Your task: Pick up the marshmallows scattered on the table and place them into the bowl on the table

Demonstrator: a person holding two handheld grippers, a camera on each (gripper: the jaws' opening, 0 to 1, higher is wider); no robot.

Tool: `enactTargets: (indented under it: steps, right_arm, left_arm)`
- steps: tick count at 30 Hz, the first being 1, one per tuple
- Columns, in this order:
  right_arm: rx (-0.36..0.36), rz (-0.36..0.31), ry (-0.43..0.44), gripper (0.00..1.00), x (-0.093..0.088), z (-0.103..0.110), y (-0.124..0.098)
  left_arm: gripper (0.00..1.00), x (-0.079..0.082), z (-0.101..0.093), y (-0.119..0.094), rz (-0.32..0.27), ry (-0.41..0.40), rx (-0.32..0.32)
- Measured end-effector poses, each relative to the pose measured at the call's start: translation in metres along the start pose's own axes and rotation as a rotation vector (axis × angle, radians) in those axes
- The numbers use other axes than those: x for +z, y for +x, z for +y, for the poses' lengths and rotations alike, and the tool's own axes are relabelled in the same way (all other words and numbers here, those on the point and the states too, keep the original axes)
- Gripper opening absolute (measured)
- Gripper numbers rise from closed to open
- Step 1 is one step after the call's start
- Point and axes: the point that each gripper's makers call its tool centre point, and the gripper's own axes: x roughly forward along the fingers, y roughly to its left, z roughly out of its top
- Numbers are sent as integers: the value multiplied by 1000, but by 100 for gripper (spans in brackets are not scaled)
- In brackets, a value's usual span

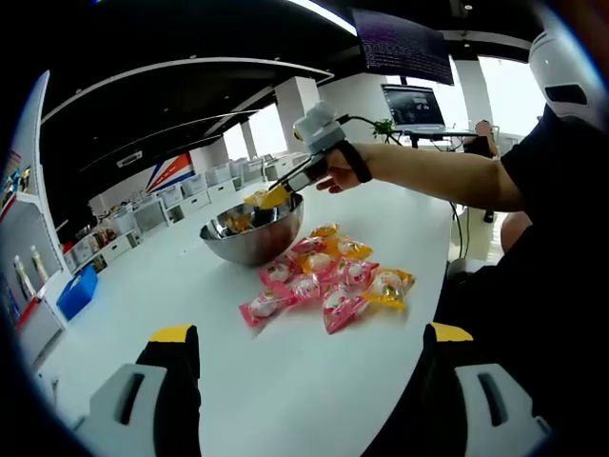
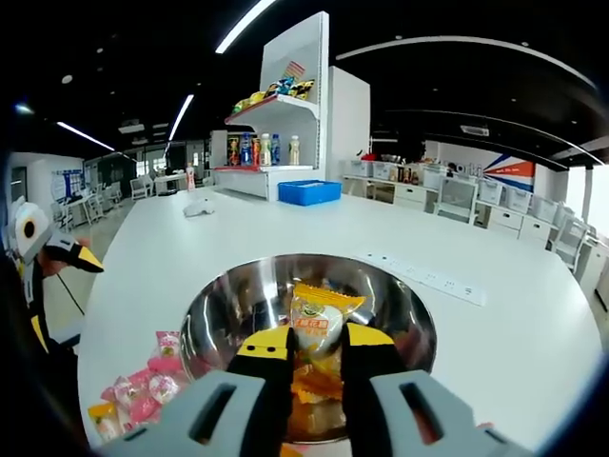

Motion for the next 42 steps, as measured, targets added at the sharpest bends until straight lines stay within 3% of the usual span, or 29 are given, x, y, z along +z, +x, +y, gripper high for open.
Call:
enactTargets:
  steps: [22,29,34,36,37,42]
  right_arm:
    - [4,-8,-29,18,6,6,-3]
    - [14,-5,-38,26,5,11,-4]
    - [12,-17,-38,46,6,15,-8]
    - [-32,-8,-9,68,4,10,-10]
    - [-37,3,-4,74,3,9,-10]
    - [-40,8,48,88,1,11,-15]
  left_arm:
    - [95,0,4,-1,0,13,16]
    - [95,0,4,-1,1,13,16]
    - [95,0,4,-1,1,11,16]
    - [95,-1,4,-1,3,12,14]
    - [95,-1,4,-1,5,12,14]
    - [95,-2,4,-1,2,9,16]
